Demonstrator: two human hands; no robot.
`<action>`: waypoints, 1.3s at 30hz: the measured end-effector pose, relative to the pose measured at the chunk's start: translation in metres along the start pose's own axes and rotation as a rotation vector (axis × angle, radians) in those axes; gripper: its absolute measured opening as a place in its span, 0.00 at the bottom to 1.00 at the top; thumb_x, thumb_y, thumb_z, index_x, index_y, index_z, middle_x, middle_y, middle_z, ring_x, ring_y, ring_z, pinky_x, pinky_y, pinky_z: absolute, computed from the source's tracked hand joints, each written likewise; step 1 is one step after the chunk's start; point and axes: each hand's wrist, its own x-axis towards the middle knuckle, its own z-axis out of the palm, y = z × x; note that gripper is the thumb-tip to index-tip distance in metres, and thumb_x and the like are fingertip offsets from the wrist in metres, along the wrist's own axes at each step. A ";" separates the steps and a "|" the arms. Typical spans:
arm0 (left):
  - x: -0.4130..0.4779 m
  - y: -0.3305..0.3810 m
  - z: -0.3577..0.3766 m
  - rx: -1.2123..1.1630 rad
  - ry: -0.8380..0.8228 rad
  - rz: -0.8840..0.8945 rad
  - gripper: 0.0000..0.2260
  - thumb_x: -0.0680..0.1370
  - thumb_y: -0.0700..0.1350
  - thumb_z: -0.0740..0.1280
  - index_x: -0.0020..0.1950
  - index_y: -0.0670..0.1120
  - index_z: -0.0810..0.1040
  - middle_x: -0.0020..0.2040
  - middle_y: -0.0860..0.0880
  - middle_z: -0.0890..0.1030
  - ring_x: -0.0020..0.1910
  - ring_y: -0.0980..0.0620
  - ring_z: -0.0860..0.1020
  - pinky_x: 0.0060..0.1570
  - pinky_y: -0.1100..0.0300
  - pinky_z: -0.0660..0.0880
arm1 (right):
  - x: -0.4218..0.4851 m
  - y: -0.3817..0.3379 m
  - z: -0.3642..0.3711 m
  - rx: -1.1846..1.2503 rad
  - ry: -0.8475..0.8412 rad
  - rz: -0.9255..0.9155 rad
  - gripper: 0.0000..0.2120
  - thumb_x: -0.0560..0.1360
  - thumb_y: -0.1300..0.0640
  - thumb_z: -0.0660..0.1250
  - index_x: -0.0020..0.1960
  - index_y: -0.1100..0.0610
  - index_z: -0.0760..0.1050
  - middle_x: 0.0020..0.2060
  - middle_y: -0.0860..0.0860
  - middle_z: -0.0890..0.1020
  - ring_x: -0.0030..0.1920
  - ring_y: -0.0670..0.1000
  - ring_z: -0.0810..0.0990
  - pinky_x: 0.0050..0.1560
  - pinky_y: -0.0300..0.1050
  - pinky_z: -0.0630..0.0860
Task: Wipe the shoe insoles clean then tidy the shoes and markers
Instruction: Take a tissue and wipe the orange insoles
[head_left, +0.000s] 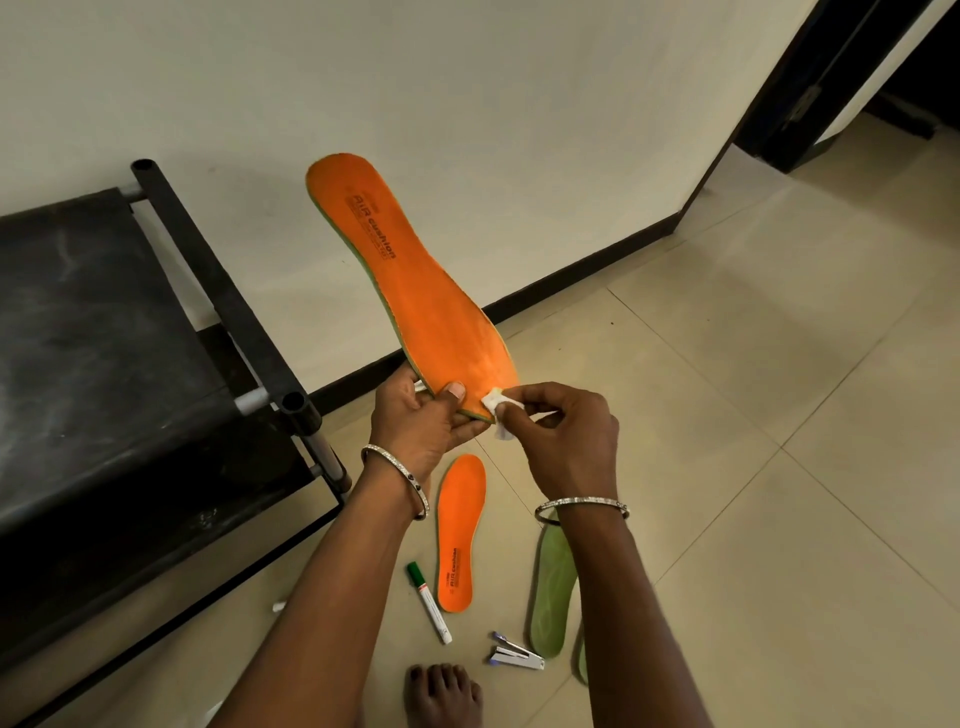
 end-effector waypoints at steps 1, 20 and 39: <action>0.001 -0.001 -0.001 0.023 0.012 0.011 0.15 0.80 0.33 0.65 0.66 0.43 0.75 0.57 0.40 0.82 0.48 0.42 0.85 0.39 0.53 0.84 | -0.001 -0.003 0.002 0.022 -0.034 -0.028 0.04 0.71 0.53 0.76 0.45 0.48 0.85 0.36 0.42 0.84 0.34 0.44 0.79 0.34 0.35 0.72; 0.002 -0.007 0.002 0.083 0.003 0.021 0.10 0.79 0.35 0.68 0.58 0.45 0.77 0.55 0.40 0.83 0.50 0.39 0.84 0.47 0.43 0.83 | -0.003 -0.007 0.004 -0.008 0.023 -0.066 0.07 0.70 0.45 0.75 0.42 0.48 0.84 0.34 0.42 0.82 0.35 0.43 0.77 0.35 0.39 0.72; 0.007 -0.009 0.002 0.072 -0.015 0.025 0.14 0.80 0.33 0.65 0.63 0.47 0.73 0.60 0.40 0.79 0.53 0.37 0.83 0.42 0.49 0.84 | -0.001 0.005 0.004 -0.122 0.078 -0.047 0.02 0.70 0.51 0.75 0.40 0.47 0.82 0.34 0.44 0.82 0.37 0.45 0.79 0.36 0.40 0.72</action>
